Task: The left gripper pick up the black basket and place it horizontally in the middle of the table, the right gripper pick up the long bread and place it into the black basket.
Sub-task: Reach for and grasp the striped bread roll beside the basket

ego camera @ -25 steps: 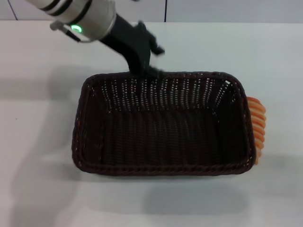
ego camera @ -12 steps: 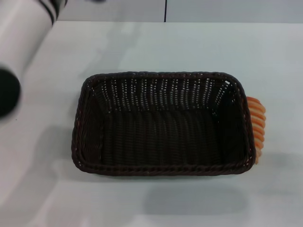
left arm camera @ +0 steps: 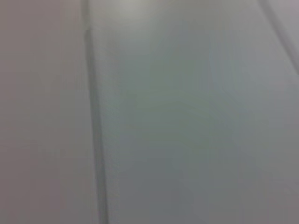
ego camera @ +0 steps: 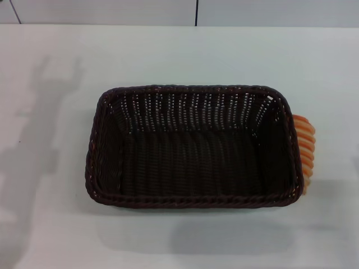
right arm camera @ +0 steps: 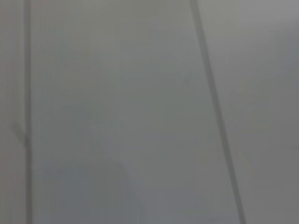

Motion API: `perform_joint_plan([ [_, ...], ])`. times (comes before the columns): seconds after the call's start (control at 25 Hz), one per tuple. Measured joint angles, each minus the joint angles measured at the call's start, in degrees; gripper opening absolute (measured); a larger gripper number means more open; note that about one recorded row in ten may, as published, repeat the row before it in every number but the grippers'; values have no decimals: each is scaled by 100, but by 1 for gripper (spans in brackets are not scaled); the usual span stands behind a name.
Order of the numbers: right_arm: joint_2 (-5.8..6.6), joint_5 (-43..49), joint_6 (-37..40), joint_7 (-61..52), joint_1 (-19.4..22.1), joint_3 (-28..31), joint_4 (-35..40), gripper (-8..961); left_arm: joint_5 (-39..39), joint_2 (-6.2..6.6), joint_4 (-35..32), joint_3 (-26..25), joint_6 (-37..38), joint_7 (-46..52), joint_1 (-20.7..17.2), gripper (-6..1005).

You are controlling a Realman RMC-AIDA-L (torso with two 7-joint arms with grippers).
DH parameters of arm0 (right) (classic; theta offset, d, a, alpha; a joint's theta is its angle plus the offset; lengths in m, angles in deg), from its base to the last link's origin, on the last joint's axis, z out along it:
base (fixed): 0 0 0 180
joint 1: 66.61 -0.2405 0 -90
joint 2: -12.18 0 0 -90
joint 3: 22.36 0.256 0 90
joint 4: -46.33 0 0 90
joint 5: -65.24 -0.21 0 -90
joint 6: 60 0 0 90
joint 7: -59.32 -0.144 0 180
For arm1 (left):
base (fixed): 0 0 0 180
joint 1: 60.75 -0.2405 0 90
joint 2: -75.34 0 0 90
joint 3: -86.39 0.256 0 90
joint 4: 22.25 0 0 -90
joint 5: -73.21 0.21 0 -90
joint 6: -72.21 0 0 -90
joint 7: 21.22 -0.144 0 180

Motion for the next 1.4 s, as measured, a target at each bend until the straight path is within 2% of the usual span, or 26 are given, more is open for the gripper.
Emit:
perform_joint_plan([
  [0.04, 0, 0, -100, 78, -13, -104, -12, 815, 32, 1, -307, -131, 56, 249, 59, 752],
  [0.08, 0, 1, -321, 149, -49, -282, -55, 815, 79, 0, -1064, -404, 151, 601, 225, 752],
  [0.12, 0, 1, -321, 149, -49, -282, -55, 815, 79, 0, -1064, -404, 151, 601, 225, 752],
  [0.28, 0, 1, -971, 262, -189, -472, -203, 814, 87, -15, -1831, -618, 264, 586, 398, 752],
  [0.68, -8, 1, -2155, 298, -645, -644, -287, 814, 121, -8, -1969, -561, 362, 440, 395, 752],
  [1.24, -9, -13, -3077, 281, -968, -663, -310, 815, 415, -5, -2033, -521, 341, 412, 433, 752],
  [1.4, -8, -38, -3373, 245, -1089, -641, -312, 785, 432, -5, -2037, -522, 347, 410, 430, 752],
])
